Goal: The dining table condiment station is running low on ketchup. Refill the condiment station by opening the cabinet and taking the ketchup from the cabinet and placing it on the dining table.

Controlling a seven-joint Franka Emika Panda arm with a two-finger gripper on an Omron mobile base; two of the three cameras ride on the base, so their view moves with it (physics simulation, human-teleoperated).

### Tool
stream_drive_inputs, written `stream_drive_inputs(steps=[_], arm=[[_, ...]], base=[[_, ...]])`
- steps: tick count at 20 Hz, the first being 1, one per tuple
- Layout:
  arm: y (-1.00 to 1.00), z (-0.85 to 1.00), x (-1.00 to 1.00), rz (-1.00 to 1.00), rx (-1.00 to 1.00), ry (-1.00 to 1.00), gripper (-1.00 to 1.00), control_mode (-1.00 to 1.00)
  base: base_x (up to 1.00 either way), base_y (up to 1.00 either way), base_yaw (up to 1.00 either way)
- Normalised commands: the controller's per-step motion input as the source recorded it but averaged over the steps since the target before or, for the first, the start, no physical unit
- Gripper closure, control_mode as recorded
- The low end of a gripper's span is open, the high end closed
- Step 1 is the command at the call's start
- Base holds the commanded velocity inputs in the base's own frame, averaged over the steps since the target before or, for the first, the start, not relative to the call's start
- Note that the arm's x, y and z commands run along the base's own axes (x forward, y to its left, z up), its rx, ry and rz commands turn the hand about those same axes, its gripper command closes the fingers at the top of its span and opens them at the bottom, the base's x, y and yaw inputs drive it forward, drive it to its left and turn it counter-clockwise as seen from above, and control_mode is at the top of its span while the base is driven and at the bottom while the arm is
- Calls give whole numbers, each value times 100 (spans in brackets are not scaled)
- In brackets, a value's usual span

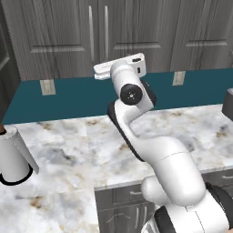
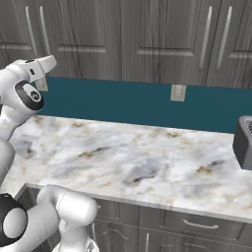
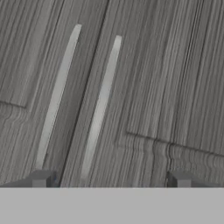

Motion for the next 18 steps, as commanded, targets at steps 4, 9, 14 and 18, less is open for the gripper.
stream_drive_inputs(steps=[4,9,14,18], arm=[[6,0,72,0,0,0,-100,-100],[10,4,72,0,0,0,-100,-100],[18,2,73,0,0,0,-100,-100],[18,0,71,0,0,0,-100,-100]], base=[[0,0,0],[0,0,0],[0,0,0],[0,0,0]])
